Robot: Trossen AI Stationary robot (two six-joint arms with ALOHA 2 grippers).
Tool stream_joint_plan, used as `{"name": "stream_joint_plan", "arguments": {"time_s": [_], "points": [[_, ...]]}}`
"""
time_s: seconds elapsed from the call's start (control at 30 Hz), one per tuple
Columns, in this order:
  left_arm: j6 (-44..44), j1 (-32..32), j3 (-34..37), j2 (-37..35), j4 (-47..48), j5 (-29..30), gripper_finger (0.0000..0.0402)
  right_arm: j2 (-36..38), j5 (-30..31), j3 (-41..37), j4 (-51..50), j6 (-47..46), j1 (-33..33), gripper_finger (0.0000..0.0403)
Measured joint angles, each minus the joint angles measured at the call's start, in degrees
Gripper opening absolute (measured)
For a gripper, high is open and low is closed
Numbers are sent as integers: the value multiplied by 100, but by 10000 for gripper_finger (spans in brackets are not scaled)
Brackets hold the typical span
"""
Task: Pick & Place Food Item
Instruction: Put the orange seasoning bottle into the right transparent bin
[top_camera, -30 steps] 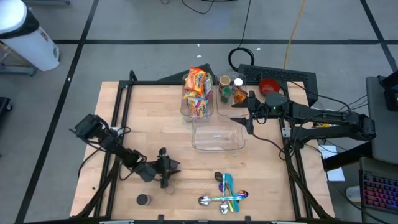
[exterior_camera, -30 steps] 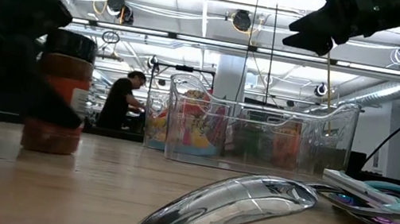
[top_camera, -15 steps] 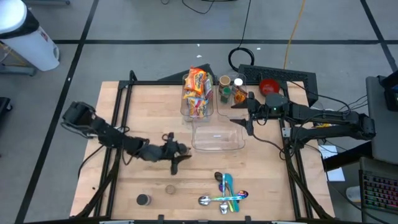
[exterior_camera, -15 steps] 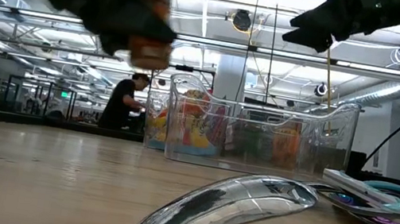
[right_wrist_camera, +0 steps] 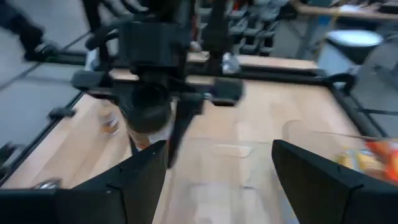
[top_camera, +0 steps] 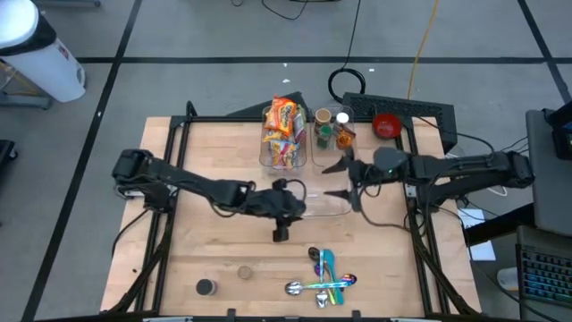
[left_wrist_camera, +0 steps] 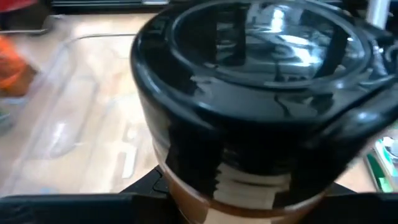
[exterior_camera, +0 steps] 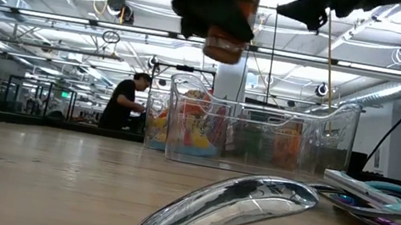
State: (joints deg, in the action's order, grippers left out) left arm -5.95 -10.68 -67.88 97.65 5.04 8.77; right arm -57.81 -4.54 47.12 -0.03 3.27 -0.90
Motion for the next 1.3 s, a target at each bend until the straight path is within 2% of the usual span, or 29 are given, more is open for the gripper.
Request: {"name": "stream_joint_plan", "arguments": {"time_s": [0.17,0.33,0.6,0.83,1.0,1.2,1.3], "points": [[127,86,-212,426,-4,-146,149,-677,-12,531,-409,46,393,311],[-15,197,-211,591,11,-146,149,-1167,-21,630,-249,44,634,332],[16,225,-214,629,-88,-140,149,-1862,-6,634,125,-93,688,326],[24,225,-214,629,-76,-139,149,-2163,-4,634,493,-110,690,323],[24,225,-214,629,-68,-140,149,-2174,-4,634,571,-110,690,292],[13,225,-214,627,-69,-138,149,-2128,-8,629,558,-110,690,200],[-7,225,-212,627,-78,-140,156,-2130,-17,629,537,-112,690,194]]}}
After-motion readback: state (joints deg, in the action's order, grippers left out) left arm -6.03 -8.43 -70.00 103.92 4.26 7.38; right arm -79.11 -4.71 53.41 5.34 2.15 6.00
